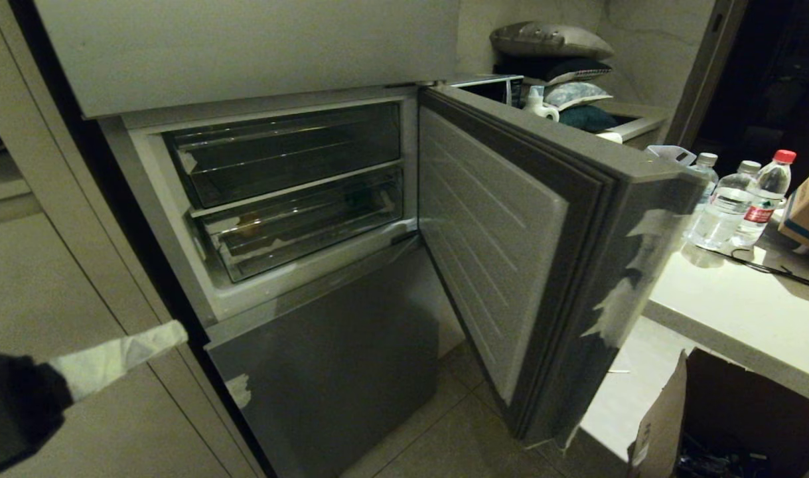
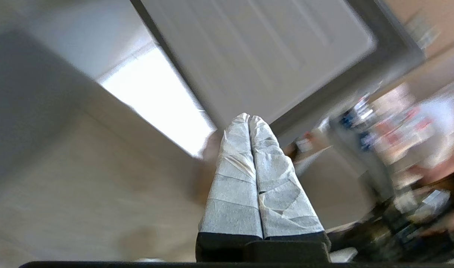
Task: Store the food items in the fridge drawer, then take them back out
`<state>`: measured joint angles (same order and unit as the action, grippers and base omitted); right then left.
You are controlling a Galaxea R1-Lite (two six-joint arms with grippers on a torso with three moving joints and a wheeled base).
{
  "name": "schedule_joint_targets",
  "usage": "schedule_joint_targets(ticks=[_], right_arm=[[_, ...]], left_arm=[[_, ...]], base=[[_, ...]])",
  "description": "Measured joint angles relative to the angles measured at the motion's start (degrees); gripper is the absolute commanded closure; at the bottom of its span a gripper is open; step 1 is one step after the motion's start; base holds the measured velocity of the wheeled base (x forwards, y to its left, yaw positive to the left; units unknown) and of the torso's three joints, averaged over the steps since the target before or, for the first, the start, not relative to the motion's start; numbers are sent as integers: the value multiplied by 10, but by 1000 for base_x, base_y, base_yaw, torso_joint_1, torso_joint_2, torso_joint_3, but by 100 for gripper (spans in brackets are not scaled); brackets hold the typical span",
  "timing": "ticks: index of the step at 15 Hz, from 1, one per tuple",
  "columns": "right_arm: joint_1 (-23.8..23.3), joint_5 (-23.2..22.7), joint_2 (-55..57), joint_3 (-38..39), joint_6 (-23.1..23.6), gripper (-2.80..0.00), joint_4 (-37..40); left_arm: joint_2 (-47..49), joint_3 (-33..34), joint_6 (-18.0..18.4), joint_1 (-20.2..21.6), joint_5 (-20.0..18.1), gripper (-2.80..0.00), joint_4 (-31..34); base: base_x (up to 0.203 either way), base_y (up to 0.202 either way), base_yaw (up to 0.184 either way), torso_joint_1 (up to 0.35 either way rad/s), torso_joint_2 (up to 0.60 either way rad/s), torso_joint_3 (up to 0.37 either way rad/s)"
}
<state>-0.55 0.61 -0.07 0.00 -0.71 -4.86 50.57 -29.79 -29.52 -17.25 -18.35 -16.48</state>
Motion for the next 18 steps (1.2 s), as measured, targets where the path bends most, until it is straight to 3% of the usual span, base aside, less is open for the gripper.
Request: schedule_joint_targets(ticks=[2, 4, 5, 8, 10, 12, 15, 16, 18], right_arm=[[0, 0, 0, 0, 0, 0, 0], [0, 0, 0, 0, 0, 0, 0], [0, 0, 0, 0, 0, 0, 0], [0, 0, 0, 0, 0, 0, 0], [0, 0, 0, 0, 0, 0, 0], [0, 0, 0, 0, 0, 0, 0], [0, 0, 0, 0, -1, 0, 0], [0, 0, 0, 0, 0, 0, 0], [0, 0, 0, 0, 0, 0, 0]], left_arm=[[-70, -4, 86, 1, 17, 0, 93], [-135, -5, 175, 3, 76, 0, 219], [-160, 1, 206, 4, 130, 0, 270], [-197, 14, 229, 16, 282, 0, 299], [-212, 24, 243, 80, 337, 0, 300], [-241, 50, 272, 161, 337, 0, 300], [-305, 144, 291, 210, 326, 0, 274], [-317, 181, 300, 217, 305, 0, 242], [-331, 252, 337, 223, 223, 0, 190]], base=[[0, 0, 0, 0, 0, 0], [0, 0, 0, 0, 0, 0], [0, 0, 0, 0, 0, 0], [0, 0, 0, 0, 0, 0], [0, 0, 0, 0, 0, 0], [0, 0, 0, 0, 0, 0], [0, 0, 0, 0, 0, 0], [0, 0, 0, 0, 0, 0], [0, 0, 0, 0, 0, 0]])
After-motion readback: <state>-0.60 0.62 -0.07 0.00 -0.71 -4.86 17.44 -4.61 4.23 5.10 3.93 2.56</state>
